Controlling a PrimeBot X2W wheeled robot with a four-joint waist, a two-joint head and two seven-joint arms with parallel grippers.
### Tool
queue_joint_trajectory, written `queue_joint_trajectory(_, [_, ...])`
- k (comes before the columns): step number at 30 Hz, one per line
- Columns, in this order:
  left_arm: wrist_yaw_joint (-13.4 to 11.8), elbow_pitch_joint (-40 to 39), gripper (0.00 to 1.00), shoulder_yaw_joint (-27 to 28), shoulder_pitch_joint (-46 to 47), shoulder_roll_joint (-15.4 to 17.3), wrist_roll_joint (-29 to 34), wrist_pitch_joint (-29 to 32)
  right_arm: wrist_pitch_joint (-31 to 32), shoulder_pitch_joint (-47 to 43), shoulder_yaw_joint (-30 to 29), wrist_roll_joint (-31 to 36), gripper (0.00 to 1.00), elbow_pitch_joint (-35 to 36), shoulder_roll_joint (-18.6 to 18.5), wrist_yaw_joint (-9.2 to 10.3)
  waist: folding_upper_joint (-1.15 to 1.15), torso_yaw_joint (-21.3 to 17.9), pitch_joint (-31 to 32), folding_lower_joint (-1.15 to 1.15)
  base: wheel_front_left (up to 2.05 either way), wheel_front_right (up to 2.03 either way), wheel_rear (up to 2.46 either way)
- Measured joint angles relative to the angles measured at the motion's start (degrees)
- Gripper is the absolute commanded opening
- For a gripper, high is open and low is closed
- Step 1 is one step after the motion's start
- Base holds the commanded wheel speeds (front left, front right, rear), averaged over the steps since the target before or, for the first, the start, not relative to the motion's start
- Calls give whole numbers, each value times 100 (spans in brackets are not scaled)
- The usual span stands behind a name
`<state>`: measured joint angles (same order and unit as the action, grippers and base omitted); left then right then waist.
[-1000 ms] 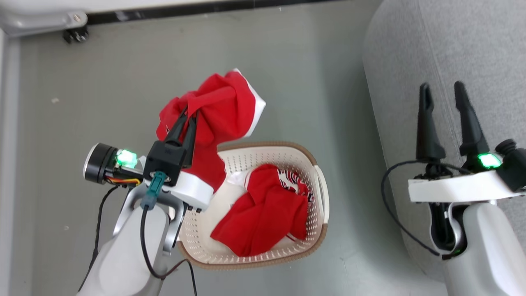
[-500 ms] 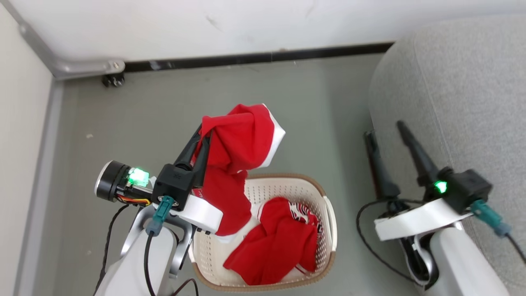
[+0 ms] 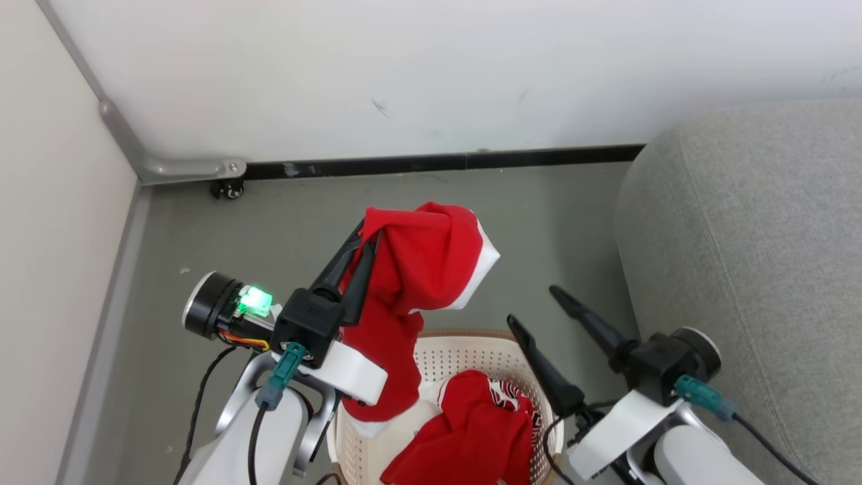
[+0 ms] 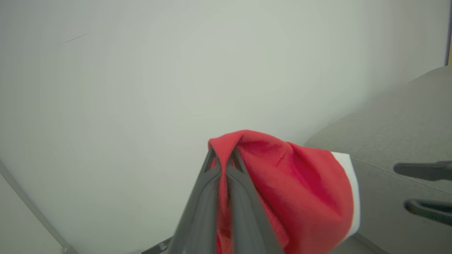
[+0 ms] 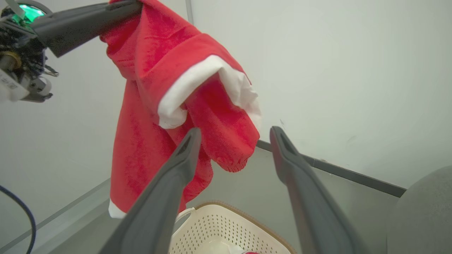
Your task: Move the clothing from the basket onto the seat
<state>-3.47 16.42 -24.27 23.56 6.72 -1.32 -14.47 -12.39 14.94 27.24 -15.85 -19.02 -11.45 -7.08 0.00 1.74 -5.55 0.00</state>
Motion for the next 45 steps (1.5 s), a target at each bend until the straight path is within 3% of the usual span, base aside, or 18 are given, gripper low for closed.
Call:
queue_joint_trajectory(8, [121, -298, 0, -148, -35, -1, 2, 0, 285, -20, 693, -278, 100, -19, -328, 0, 0, 94, 297, 0, 0, 0, 0])
queue_joint_trajectory(22, [408, -1078, 0, -334, -31, 157, 54, -18, 357, -83, 652, -822, 100, 3, -868, 0, 0, 146, 548, 0, 0, 0, 0])
queue_joint_trajectory(45, [627, -1679, 0, -544, 81, 241, 160, -18, 355, 37, 981, -1220, 100, 265, -1163, 0, 0, 100, 446, 0, 0, 0, 0])
